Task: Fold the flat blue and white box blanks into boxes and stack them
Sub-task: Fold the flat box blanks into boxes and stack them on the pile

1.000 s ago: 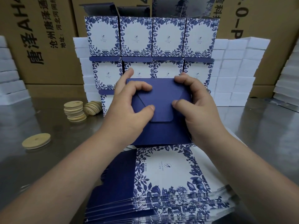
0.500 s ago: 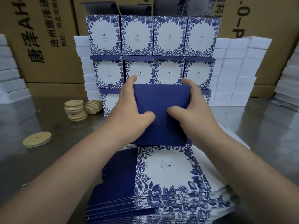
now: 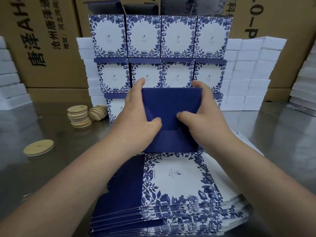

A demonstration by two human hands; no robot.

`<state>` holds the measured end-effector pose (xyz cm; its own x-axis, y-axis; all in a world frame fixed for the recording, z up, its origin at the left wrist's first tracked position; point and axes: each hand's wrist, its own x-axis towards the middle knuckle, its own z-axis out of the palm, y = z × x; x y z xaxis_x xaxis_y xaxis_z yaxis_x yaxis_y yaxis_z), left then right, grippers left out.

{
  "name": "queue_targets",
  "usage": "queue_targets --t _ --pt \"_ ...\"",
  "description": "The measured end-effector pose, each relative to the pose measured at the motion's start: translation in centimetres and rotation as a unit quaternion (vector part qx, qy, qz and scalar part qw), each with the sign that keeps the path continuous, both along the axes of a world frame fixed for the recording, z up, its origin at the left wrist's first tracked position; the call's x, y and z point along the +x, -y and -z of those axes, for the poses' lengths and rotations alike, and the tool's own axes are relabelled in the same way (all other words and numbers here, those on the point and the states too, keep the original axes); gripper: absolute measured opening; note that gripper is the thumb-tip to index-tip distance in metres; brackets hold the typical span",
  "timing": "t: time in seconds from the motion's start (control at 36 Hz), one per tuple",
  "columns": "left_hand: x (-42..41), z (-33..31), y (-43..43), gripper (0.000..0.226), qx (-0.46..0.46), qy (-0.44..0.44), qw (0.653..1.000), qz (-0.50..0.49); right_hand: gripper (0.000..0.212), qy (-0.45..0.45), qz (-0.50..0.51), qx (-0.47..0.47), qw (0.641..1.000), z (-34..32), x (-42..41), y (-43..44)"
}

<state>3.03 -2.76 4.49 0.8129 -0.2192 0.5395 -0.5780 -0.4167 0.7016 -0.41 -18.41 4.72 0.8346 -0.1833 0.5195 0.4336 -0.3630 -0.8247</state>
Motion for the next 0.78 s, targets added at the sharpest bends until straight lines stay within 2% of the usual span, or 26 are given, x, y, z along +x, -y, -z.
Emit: queue_targets --t 0.33,0.78 --pt "-0.48 -0.19 0.29 0.082 0.019 0.030 0.999 -0.038 0.059 0.053 -0.017 0.017 0.998 0.16 0.30 0.15" --pt "-0.80 -0.30 0.19 0.066 0.037 0.086 0.993 -0.071 0.056 0.075 -0.003 0.012 0.997 0.37 0.47 0.06"
